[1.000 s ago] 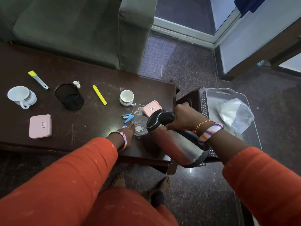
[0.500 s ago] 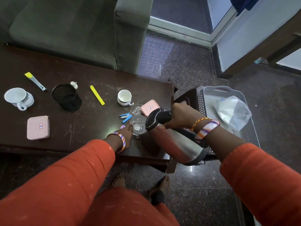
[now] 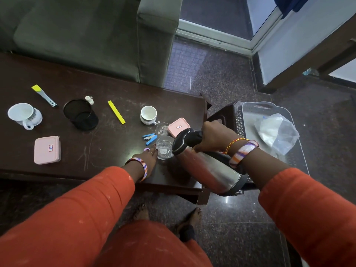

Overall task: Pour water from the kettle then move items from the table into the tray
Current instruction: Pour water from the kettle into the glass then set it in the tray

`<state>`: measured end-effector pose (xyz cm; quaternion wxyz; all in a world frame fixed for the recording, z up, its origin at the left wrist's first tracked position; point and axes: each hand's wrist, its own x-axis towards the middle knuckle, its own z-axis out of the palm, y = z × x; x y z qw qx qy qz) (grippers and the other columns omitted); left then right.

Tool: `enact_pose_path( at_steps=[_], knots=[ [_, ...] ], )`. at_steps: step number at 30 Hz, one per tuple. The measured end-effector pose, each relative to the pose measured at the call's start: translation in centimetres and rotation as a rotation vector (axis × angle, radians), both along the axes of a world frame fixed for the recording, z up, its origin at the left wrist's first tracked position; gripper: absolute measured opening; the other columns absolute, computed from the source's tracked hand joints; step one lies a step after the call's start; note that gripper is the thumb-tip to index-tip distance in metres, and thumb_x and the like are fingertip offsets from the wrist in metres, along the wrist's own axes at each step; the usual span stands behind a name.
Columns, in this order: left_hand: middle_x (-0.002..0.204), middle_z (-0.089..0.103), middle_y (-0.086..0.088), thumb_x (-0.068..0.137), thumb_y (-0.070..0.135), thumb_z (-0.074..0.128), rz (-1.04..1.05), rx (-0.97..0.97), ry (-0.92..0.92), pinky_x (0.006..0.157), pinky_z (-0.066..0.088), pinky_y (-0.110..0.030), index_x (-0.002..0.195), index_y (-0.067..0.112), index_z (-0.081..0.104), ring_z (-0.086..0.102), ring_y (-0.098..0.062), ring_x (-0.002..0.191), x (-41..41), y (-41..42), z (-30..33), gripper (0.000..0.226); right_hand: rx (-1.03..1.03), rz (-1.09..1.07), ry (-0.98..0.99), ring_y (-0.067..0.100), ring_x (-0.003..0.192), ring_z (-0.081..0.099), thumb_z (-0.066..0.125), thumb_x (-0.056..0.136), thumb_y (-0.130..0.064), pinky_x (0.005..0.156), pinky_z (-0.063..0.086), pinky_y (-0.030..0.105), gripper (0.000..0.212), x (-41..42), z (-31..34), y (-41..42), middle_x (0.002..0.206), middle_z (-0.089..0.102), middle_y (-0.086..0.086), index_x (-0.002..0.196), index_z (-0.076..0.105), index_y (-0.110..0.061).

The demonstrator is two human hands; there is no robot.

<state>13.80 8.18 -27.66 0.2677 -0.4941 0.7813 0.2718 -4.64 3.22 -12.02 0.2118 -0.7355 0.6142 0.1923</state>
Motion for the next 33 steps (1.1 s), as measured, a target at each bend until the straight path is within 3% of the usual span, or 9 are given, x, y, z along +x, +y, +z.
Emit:
enact_pose_path(
  at_steps=[3,13,19,25,33],
  knots=[
    [0.158,-0.013,-0.016,0.087,0.005,0.039,-0.03,-0.009,-0.012,0.115,0.029,-0.044,0.146,0.0,-0.006,0.005,-0.031,0.147,0.2,-0.1,0.0,0.075,-0.01,0.0,-0.005,0.024,0.075,0.05,0.078,0.065,-0.043,0.064,0.042,0.03,0.053,0.3,0.2,0.1,0.076,0.05,0.007,0.095,0.063,-0.001],
    [0.158,-0.012,-0.014,0.088,0.007,0.037,-0.055,-0.03,-0.025,0.115,0.029,-0.044,0.147,0.003,-0.005,0.009,-0.03,0.147,0.3,-0.1,0.3,0.073,-0.011,0.029,0.039,0.023,0.075,0.047,0.076,0.068,-0.042,0.065,0.04,0.029,0.056,1.3,0.9,0.2,0.081,0.046,0.007,0.102,0.06,-0.001],
    [0.158,-0.012,-0.014,0.088,0.006,0.035,-0.048,-0.03,0.0,0.114,0.031,-0.045,0.148,0.004,-0.002,0.01,-0.03,0.147,0.5,-0.3,0.3,0.07,-0.02,0.037,0.057,0.032,0.091,0.06,0.076,0.067,-0.042,0.066,0.041,0.031,0.056,1.6,1.0,0.1,0.101,0.062,0.018,0.102,0.061,-0.001],
    [0.158,-0.01,-0.016,0.087,0.007,0.038,-0.058,-0.032,-0.002,0.111,0.035,-0.046,0.148,0.003,-0.002,0.013,-0.029,0.146,0.5,-0.4,0.2,0.073,-0.027,0.045,0.076,0.035,0.096,0.061,0.076,0.068,-0.04,0.067,0.042,0.03,0.055,1.7,1.3,0.3,0.107,0.063,0.02,0.104,0.061,-0.002],
    [0.158,-0.01,-0.016,0.087,0.006,0.038,-0.054,-0.034,-0.006,0.11,0.036,-0.046,0.147,0.001,-0.003,0.013,-0.029,0.146,0.5,-0.3,0.3,0.073,-0.028,0.059,0.086,0.032,0.087,0.06,0.075,0.07,-0.04,0.064,0.04,0.03,0.052,1.8,1.6,0.4,0.105,0.064,0.018,0.104,0.061,-0.002]
  ],
)
